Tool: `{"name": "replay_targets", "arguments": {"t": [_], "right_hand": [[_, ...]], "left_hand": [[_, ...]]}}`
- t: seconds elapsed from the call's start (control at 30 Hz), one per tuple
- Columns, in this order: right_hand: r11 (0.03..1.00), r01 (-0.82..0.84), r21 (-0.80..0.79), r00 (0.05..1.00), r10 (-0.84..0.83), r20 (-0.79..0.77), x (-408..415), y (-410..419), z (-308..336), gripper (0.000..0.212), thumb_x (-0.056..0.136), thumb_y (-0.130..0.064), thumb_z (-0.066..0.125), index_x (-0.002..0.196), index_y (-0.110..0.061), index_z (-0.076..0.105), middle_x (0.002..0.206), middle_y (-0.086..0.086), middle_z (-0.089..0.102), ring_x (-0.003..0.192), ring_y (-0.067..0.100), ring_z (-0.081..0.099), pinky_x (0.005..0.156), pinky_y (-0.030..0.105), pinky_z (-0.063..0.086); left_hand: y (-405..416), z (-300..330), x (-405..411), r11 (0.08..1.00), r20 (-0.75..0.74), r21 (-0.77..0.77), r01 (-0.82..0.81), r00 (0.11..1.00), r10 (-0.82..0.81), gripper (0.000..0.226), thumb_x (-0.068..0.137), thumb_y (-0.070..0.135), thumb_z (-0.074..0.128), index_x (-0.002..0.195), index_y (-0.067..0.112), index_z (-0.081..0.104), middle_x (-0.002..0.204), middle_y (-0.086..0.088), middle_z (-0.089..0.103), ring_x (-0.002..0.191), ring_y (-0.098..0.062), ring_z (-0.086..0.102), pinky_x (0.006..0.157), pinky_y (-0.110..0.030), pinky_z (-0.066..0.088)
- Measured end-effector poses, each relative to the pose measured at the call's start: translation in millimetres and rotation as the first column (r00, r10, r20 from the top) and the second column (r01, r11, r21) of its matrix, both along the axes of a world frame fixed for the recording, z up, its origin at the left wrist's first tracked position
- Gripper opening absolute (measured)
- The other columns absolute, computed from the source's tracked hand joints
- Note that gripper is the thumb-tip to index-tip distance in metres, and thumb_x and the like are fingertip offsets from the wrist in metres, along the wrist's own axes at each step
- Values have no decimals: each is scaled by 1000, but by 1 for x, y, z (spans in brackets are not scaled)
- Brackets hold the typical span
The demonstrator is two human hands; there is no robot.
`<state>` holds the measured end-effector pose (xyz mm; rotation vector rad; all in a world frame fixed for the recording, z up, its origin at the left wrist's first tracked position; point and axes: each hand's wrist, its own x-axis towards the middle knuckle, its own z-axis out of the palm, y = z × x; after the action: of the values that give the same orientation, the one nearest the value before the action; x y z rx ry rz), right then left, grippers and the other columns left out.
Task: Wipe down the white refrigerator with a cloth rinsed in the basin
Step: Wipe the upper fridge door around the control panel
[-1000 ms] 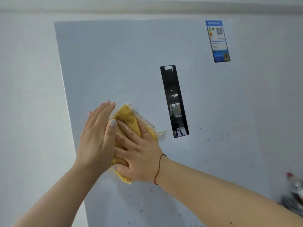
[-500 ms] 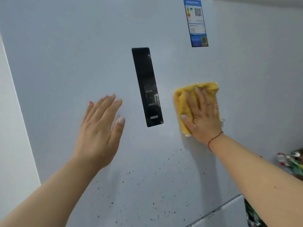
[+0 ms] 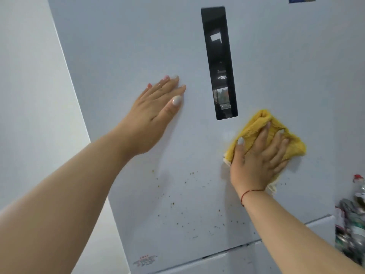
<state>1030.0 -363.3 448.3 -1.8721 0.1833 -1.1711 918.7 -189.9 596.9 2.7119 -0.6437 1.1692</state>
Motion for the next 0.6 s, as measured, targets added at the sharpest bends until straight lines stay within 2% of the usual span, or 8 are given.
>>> {"name": "replay_targets", "arguments": {"t": [0.07,0.17,0.27,0.4,0.5,0.6], "right_hand": [[992,-10,-126,999,16,50,-17,36,-5,74,91,-62,16,153,-23,8,159,17,11,146,37,5,113,64,7],[960,26,-278,991,12,134,-30,66,-3,73,92,-60,23,153,-20,17,158,19,15,145,41,10,112,66,9],[902,44,-430,964,74,254,-44,94,2,71,91,-59,32,151,-22,23,157,18,18,145,42,13,109,68,11],[763,65,-643,898,236,371,-63,126,1,68,87,-58,47,146,-27,35,155,14,21,144,40,18,108,70,13],[696,94,-712,850,316,422,-65,135,-6,62,84,-56,54,140,-29,48,154,11,27,144,37,21,110,69,12],[595,148,-790,795,404,452,-59,130,-19,64,83,-55,55,142,-32,45,153,8,32,144,34,23,109,69,17]], "left_hand": [[10,7,-6,996,-90,-65,68,993,-74,72,91,60,8,149,29,34,160,14,20,146,6,3,119,-18,-4],[12,9,-3,993,-81,-12,117,990,-117,66,94,54,11,147,26,40,158,11,28,147,3,8,120,-20,-2],[23,4,1,990,89,122,66,993,-77,61,97,49,21,142,18,49,154,2,38,147,-8,21,122,-27,8],[51,-3,4,949,399,275,-154,916,33,44,96,26,40,134,14,58,148,-6,48,142,-22,35,120,-40,15],[65,-17,2,934,471,260,-244,877,98,48,92,24,43,138,15,54,151,-8,44,143,-23,33,121,-42,14],[75,-29,-1,956,505,149,-254,850,147,49,95,27,44,142,17,50,154,-6,39,146,-21,27,123,-38,9]]}}
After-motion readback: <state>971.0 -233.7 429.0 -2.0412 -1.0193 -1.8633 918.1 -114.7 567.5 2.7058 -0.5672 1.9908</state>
